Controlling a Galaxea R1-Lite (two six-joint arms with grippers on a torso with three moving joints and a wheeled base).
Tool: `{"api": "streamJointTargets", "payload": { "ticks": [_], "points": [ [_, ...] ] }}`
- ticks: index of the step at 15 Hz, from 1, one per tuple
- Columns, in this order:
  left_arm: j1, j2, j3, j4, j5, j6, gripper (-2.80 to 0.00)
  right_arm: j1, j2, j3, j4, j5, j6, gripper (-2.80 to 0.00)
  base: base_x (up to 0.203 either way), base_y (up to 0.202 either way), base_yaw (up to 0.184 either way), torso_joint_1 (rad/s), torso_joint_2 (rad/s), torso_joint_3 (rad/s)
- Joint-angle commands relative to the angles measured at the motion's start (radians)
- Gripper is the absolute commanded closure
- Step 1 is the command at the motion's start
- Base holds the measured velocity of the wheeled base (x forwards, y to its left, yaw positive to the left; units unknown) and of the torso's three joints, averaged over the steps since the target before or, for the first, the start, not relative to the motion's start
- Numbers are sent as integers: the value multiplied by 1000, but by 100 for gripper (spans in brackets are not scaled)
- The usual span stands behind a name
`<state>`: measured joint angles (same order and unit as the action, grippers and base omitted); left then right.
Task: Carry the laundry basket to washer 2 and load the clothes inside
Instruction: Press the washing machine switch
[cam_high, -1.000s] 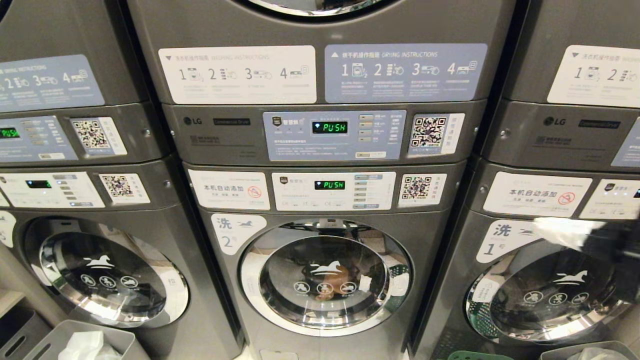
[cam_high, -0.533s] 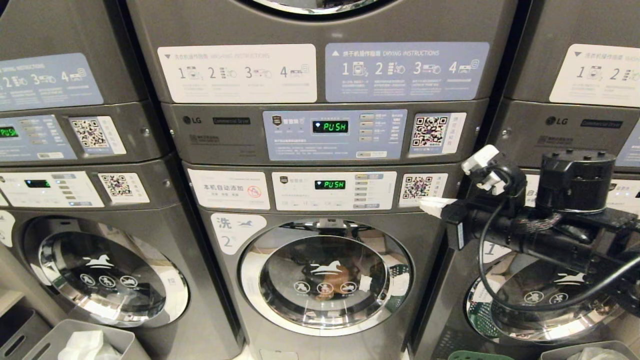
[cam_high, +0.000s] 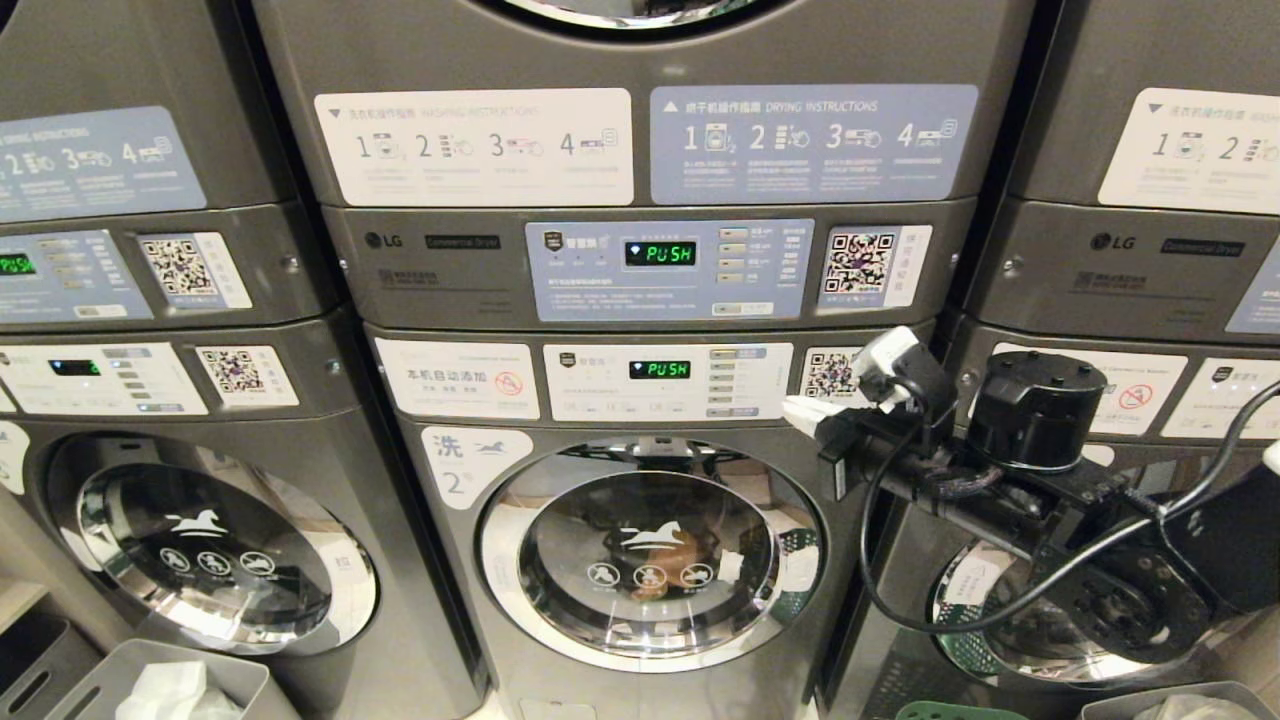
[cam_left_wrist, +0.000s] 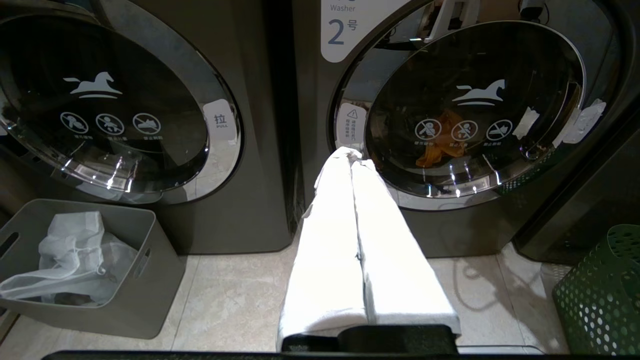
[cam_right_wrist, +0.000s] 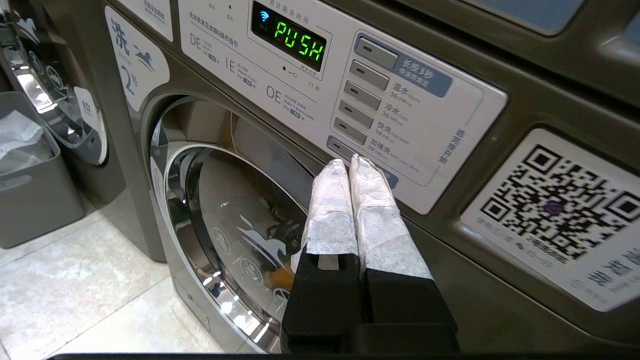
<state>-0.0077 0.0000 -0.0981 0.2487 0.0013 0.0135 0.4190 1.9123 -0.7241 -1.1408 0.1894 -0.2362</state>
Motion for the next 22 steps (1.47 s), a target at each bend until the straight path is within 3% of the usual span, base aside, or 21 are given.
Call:
{"api": "streamJointTargets", "payload": {
  "ticks": [1, 5, 10, 22],
  "points": [
    [0, 0, 0, 1, 0, 0, 0, 12, 77, -14, -33, 3, -2, 0, 0, 0, 0, 0, 0, 0],
    [0, 0, 0, 1, 0, 0, 0, 35, 185, -171, -46, 0, 1, 0, 0, 0, 0, 0, 0, 0],
    [0, 0, 0, 1, 0, 0, 0, 52, 271, -356, 30, -8, 4, 0, 0, 0, 0, -1, 0, 6],
    [0, 0, 0, 1, 0, 0, 0, 49, 309, -485, 125, -83, 26, 0, 0, 0, 0, 0, 0, 0]
  ]
}}
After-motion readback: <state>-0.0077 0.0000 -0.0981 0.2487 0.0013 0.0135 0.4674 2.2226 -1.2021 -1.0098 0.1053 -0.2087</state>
